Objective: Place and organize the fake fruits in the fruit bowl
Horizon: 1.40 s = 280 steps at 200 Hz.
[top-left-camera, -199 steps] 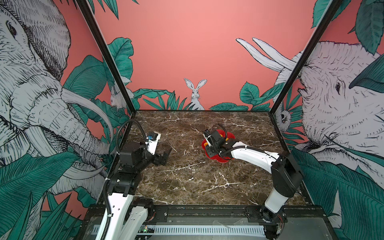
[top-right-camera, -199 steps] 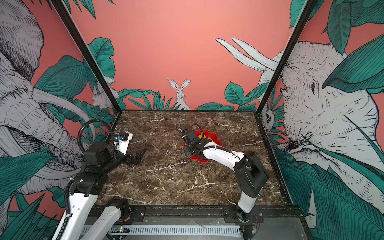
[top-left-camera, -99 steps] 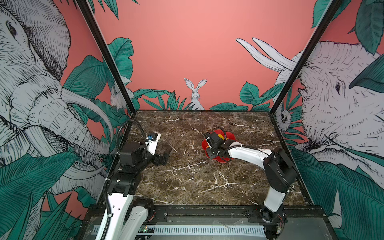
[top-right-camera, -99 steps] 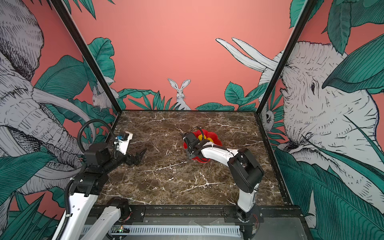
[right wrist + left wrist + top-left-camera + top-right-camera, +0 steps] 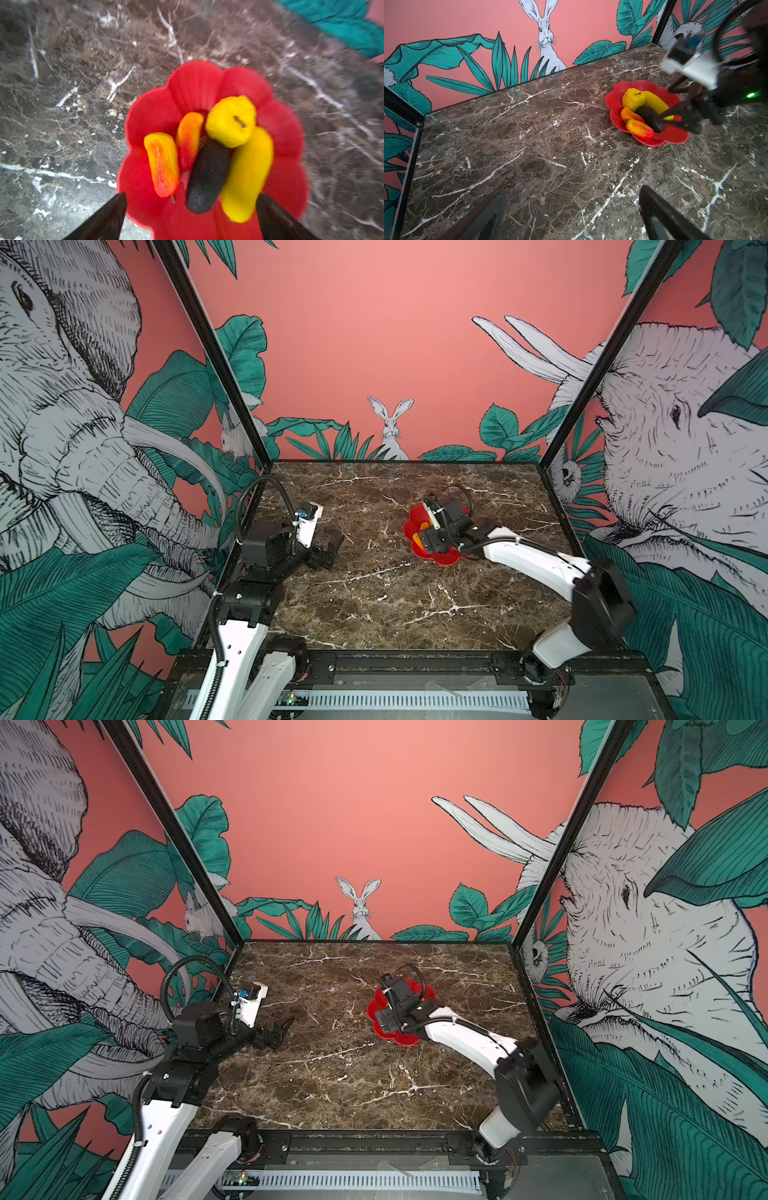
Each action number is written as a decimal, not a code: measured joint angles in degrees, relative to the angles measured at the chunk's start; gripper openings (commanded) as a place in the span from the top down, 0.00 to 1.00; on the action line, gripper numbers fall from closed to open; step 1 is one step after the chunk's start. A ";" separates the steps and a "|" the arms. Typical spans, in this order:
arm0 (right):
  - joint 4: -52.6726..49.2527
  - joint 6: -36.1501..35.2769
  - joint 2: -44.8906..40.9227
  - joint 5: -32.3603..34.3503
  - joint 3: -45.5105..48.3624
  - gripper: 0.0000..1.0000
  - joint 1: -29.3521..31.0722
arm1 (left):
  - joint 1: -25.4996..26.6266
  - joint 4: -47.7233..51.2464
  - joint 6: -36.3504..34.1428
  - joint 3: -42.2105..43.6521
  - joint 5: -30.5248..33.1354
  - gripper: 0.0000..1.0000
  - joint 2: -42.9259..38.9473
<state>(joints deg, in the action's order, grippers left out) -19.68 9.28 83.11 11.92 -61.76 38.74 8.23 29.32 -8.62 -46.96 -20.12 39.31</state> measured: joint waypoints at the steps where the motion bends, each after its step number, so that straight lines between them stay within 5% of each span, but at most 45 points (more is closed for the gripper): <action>1: 0.26 -0.24 -0.96 0.02 0.46 0.00 -0.31 | 0.00 0.00 0.00 -0.02 0.07 0.00 0.11; 44: 13.03 -2.82 -25.33 0.17 15.74 0.00 -18.56 | 0.00 -1.42 3.78 -3.56 7.93 0.00 6.75; 76: 26.71 -5.31 -31.17 4.11 31.43 0.00 -23.37 | 0.00 -12.83 6.99 2.89 18.32 0.00 9.07; 102: 39.47 -8.46 -24.44 7.30 41.44 0.00 -25.16 | 0.00 -26.43 7.63 14.86 25.57 0.00 11.93; 147: 55.63 -11.58 -6.78 9.07 43.47 0.00 -26.40 | 0.00 -47.82 2.95 24.61 31.78 0.00 25.92; 201: 69.72 -10.38 3.78 4.70 42.60 0.00 -34.75 | -0.66 -65.90 -0.96 25.14 30.21 0.00 40.65; 236: 69.99 -8.96 5.77 2.54 41.83 0.00 -36.13 | -3.58 -73.68 0.02 23.61 26.51 0.00 49.22; 280: 70.51 -8.48 5.77 1.22 40.87 0.00 -36.11 | -5.42 -76.67 1.31 23.61 24.98 0.00 50.77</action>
<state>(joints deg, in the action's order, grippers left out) 50.83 0.80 88.88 13.15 -20.88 2.63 2.81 -47.35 -7.31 -23.35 4.86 90.08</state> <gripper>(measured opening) 0.996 0.996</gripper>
